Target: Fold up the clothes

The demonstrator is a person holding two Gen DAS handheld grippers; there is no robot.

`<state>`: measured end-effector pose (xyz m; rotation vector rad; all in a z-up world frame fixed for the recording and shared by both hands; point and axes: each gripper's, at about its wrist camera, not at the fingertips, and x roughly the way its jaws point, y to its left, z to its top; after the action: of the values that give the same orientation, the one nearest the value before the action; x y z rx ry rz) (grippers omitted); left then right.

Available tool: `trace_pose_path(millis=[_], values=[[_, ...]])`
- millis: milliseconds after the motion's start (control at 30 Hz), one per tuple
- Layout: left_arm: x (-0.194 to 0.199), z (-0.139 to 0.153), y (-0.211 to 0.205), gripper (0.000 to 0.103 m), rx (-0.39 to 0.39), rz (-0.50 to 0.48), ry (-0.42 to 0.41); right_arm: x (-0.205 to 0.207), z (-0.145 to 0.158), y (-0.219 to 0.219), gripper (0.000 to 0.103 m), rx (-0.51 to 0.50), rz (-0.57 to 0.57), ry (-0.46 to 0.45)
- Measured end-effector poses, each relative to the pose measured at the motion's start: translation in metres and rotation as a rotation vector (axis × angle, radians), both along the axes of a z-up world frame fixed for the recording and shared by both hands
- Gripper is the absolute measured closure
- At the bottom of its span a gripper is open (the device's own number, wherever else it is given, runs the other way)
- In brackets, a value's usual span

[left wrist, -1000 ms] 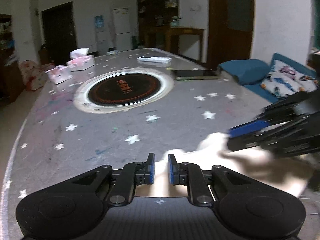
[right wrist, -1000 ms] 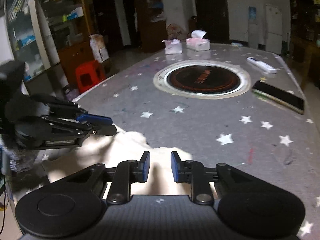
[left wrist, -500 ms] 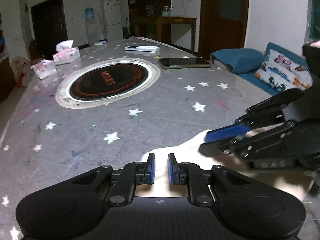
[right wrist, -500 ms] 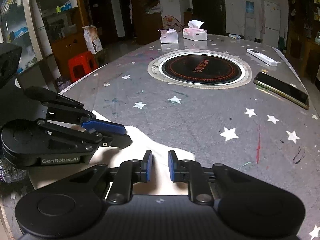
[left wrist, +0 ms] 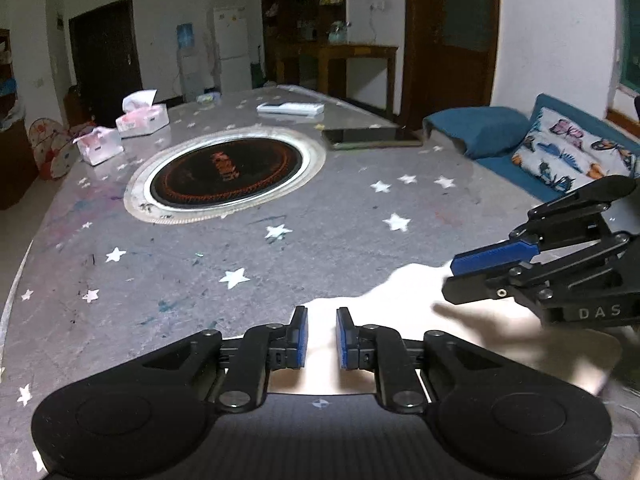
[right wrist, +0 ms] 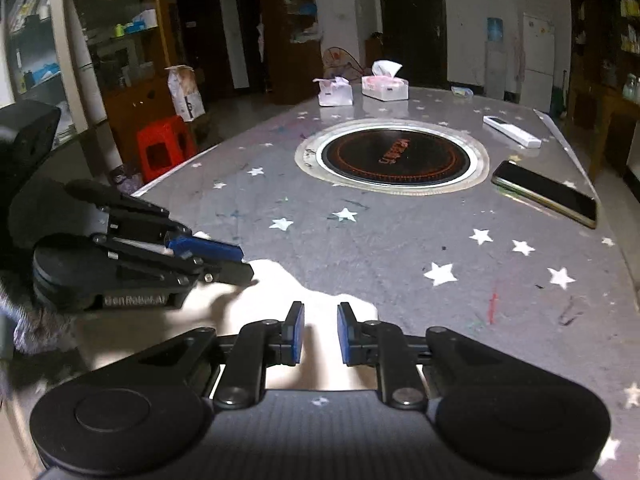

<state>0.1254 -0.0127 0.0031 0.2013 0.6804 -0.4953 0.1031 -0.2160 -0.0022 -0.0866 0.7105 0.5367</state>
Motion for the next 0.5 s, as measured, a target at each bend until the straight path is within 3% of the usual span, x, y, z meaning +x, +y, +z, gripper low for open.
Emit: trace_pose_path(millis=[200,300,500], values=[[-0.027,0.001,0.012,0.086,-0.036,0.043,0.002,-0.008,-0.017,-0.009,0.087,-0.049,-0.025,0.037],[-0.042,0.003,0.027,0.083,-0.041,0.090,-0.013,-0.007,-0.022,-0.018,0.088,-0.013,-0.053,0.057],[-0.050,-0.007,0.053,0.082,-0.055,0.190,0.015,-0.010,-0.018,-0.016,0.087,-0.017,-0.059,0.012]])
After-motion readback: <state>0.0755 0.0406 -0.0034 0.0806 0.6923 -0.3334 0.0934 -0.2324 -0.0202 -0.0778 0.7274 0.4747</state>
